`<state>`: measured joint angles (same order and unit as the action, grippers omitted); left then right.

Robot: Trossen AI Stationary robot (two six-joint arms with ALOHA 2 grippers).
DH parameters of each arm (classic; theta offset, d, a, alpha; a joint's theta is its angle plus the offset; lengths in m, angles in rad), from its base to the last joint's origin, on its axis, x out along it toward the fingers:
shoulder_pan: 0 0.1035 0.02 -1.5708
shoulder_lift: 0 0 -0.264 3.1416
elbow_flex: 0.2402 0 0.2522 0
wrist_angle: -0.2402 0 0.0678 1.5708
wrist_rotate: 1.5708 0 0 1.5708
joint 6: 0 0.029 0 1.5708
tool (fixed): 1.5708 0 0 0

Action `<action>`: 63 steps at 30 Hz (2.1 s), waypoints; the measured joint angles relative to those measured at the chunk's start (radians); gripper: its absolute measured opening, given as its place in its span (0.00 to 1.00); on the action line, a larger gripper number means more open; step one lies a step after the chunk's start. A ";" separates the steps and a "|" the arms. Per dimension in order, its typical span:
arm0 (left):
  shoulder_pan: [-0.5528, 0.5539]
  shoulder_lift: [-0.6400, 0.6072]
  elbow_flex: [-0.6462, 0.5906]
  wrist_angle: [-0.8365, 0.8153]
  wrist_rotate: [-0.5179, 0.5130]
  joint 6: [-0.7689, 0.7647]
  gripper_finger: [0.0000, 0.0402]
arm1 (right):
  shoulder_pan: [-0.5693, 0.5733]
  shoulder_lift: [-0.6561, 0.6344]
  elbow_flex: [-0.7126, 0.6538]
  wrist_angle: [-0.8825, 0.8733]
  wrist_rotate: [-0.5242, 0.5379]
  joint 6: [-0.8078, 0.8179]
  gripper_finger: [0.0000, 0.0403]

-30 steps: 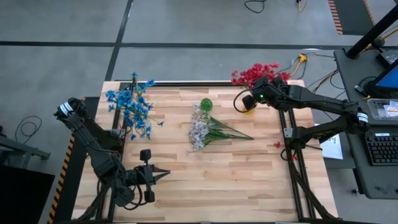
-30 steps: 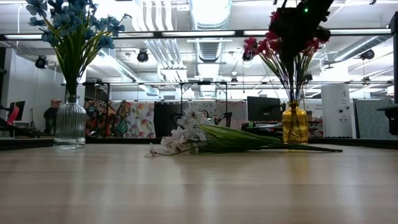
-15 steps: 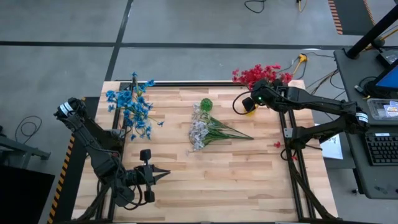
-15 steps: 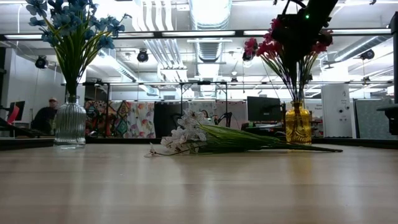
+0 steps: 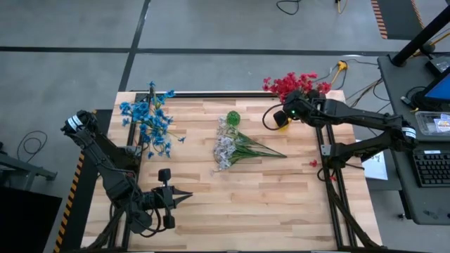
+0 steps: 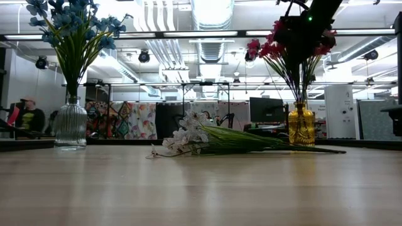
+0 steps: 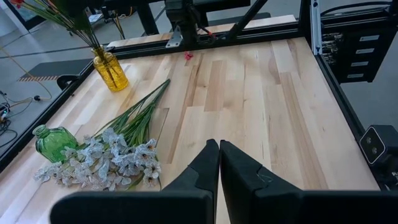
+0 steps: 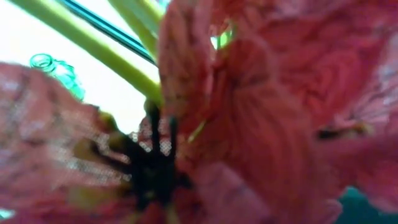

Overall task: Sort flowers into vase by color
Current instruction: Put the red flowers into the yellow vase

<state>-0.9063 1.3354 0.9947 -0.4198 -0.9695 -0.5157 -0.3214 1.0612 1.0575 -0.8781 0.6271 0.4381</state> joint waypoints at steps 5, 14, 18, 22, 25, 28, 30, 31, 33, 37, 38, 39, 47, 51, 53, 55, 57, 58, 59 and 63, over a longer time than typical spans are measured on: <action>0.000 0.000 0.000 0.000 0.000 0.000 0.00 | 0.000 0.000 -0.029 0.025 0.001 0.000 0.07; 0.000 0.000 0.000 0.000 0.000 0.000 0.00 | 0.000 -0.001 -0.054 0.060 0.005 -0.003 0.07; 0.000 0.000 0.000 0.000 0.000 0.000 0.00 | 0.000 -0.001 -0.054 0.059 0.004 -0.003 0.07; 0.000 0.000 0.000 0.000 0.000 0.000 0.00 | 0.000 -0.001 -0.054 0.058 0.002 -0.002 0.07; 0.000 0.000 0.000 0.000 0.000 0.000 0.00 | 0.000 -0.001 -0.054 0.057 0.001 -0.002 0.07; 0.000 0.000 0.000 0.000 0.000 0.000 0.00 | 0.000 -0.001 -0.057 0.058 0.001 -0.001 0.07; 0.000 0.000 0.000 0.001 0.000 -0.001 0.00 | 0.000 -0.001 -0.059 0.059 0.001 -0.001 0.07; 0.000 0.000 0.000 0.001 0.000 -0.001 0.00 | 0.000 -0.001 -0.061 0.059 0.001 0.000 0.07; 0.000 0.000 0.000 0.004 0.000 -0.002 0.00 | 0.000 -0.001 -0.064 0.061 0.001 0.000 0.07; 0.000 0.000 0.000 0.008 0.000 -0.002 0.00 | 0.000 -0.001 -0.073 0.072 0.000 0.000 0.07; 0.000 0.000 0.000 0.008 0.000 -0.002 0.00 | 0.000 -0.001 -0.075 0.073 0.000 -0.001 0.07; 0.000 0.000 0.000 0.008 0.000 -0.002 0.00 | 0.000 -0.001 -0.076 0.075 0.001 -0.001 0.07; 0.000 0.000 0.000 0.008 0.000 -0.002 0.00 | 0.000 0.000 -0.068 0.073 0.001 -0.008 0.07; 0.000 0.000 0.000 0.008 0.000 -0.002 0.00 | 0.000 -0.001 -0.065 0.071 -0.005 -0.017 0.11; 0.000 0.000 0.000 0.008 0.000 -0.002 0.00 | 0.000 -0.002 -0.065 0.065 -0.011 -0.017 0.16; 0.000 0.000 0.000 0.008 0.000 -0.003 0.00 | 0.000 -0.006 -0.065 0.062 -0.012 -0.016 0.21; 0.000 0.000 0.000 0.008 0.000 -0.003 0.00 | 0.000 -0.014 -0.065 0.060 -0.012 -0.016 0.28; 0.000 0.000 0.000 0.008 0.000 -0.003 0.00 | 0.000 -0.020 -0.065 0.060 -0.011 -0.015 0.31; 0.000 0.000 0.000 0.008 0.000 -0.003 0.00 | 0.000 -0.025 -0.065 0.059 -0.011 -0.010 0.34; 0.000 0.000 0.000 0.008 0.000 -0.003 0.00 | 0.000 -0.058 -0.065 0.040 -0.010 0.009 0.44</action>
<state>-0.9062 1.3354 0.9947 -0.4122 -0.9693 -0.5182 -0.3214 1.0029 0.9920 -0.8383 0.6170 0.4476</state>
